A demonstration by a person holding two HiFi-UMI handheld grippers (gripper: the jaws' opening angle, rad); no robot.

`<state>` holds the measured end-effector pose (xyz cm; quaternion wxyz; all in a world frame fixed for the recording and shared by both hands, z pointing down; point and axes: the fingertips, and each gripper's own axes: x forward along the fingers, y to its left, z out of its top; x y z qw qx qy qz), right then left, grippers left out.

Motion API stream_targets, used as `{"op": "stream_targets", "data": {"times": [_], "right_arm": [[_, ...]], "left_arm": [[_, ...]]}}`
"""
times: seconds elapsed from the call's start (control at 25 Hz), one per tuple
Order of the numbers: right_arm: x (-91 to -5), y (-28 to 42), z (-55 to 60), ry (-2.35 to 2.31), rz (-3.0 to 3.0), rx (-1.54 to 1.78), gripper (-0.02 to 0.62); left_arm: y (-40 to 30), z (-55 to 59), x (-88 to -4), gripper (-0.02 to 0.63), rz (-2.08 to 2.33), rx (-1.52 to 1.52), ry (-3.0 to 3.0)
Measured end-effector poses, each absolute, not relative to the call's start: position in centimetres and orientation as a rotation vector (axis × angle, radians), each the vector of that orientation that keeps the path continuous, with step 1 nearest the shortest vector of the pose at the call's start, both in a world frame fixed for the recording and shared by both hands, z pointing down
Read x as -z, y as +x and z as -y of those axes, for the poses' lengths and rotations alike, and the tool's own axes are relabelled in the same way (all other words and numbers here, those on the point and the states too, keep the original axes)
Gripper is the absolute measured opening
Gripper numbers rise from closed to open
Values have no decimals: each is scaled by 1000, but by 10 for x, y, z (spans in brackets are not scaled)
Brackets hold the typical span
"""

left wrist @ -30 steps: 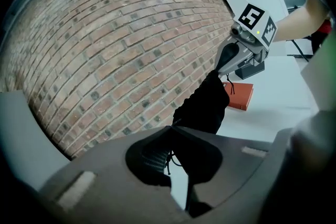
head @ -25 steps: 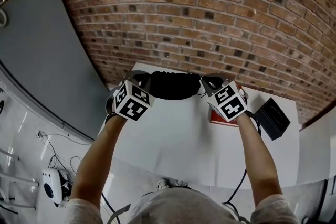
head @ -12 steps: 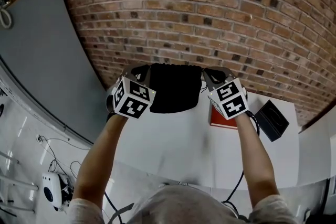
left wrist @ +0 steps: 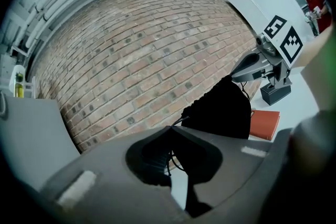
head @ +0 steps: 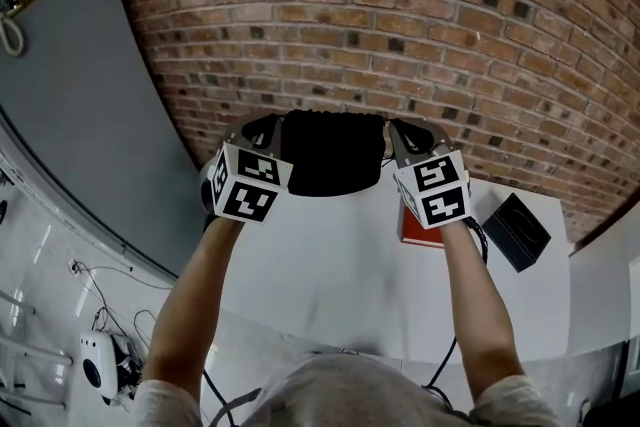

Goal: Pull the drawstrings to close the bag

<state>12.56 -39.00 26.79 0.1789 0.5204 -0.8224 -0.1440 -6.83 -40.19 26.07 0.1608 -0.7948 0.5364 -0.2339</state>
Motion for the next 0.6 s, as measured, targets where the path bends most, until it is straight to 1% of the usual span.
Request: {"op": "stream_targets", "data": {"times": [0.6], "right_arm": [[-264, 143, 391, 1619, 2293, 377, 5]], "left_arm": [[-102, 404, -263, 8, -1635, 601, -2299]]}}
